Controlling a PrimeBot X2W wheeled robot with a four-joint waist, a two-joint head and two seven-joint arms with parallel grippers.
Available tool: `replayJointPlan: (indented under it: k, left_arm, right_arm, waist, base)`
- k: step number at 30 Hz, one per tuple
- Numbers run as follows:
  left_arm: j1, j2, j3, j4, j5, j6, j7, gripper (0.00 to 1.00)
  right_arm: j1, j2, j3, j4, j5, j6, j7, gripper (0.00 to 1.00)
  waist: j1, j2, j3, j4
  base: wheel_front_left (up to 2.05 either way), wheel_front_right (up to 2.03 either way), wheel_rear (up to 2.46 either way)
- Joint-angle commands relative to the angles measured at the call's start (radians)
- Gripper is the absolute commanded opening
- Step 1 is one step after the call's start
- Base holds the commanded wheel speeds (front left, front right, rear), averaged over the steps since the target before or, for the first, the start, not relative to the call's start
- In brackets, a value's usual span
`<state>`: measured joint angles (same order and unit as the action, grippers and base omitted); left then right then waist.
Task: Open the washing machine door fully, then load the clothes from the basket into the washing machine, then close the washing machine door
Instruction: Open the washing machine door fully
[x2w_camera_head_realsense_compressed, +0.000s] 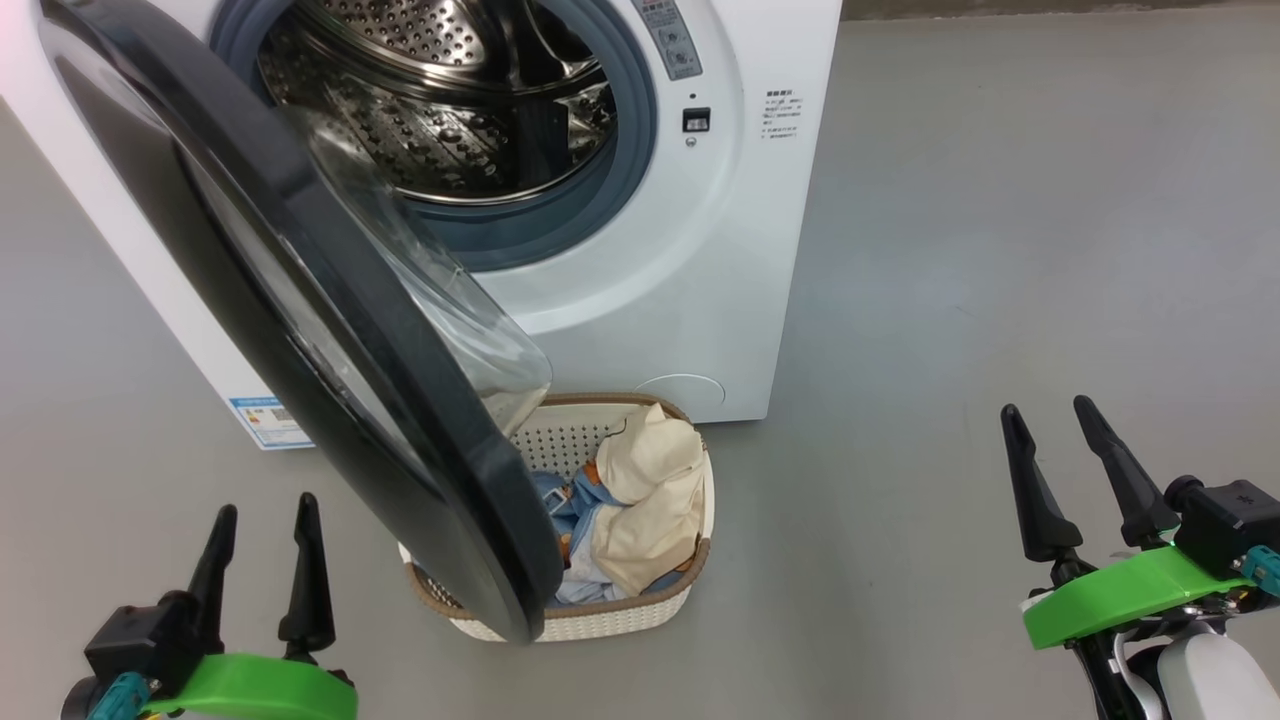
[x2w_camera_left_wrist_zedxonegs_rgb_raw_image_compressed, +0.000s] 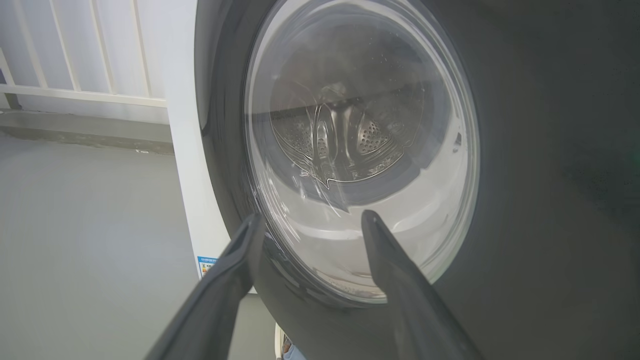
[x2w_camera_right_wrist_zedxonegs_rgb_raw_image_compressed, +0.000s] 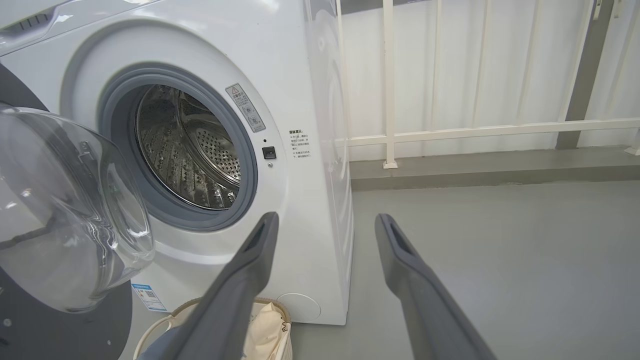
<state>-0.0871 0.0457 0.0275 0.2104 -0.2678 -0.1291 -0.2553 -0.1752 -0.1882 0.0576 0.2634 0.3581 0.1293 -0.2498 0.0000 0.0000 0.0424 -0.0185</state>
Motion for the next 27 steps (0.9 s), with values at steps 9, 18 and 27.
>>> replayJointPlan:
  k: [9,18,27]
  left_arm:
    - [-0.041,0.010,0.034,-0.022,0.008,0.000,-0.006,1.00]
    - [-0.045,0.008,0.040,-0.023,0.010,0.000,-0.006,1.00]
    - [-0.043,0.007,0.039,-0.020,0.008,0.000,-0.006,1.00]
  right_arm:
    - [-0.032,-0.002,0.018,-0.037,-0.022,0.001,-0.012,1.00]
    - [-0.033,-0.004,0.023,-0.033,-0.013,0.001,-0.012,1.00]
    - [-0.031,-0.006,0.030,-0.024,0.000,0.001,-0.012,1.00]
  waist:
    - [0.0000,0.0000,0.006,0.011]
    - [0.0000,0.0000,0.006,0.023]
    - [0.0000,0.0000,-0.005,0.029]
  base:
    - [0.00,0.00,0.00]
    - [0.00,0.00,0.00]
    - [0.00,0.00,0.00]
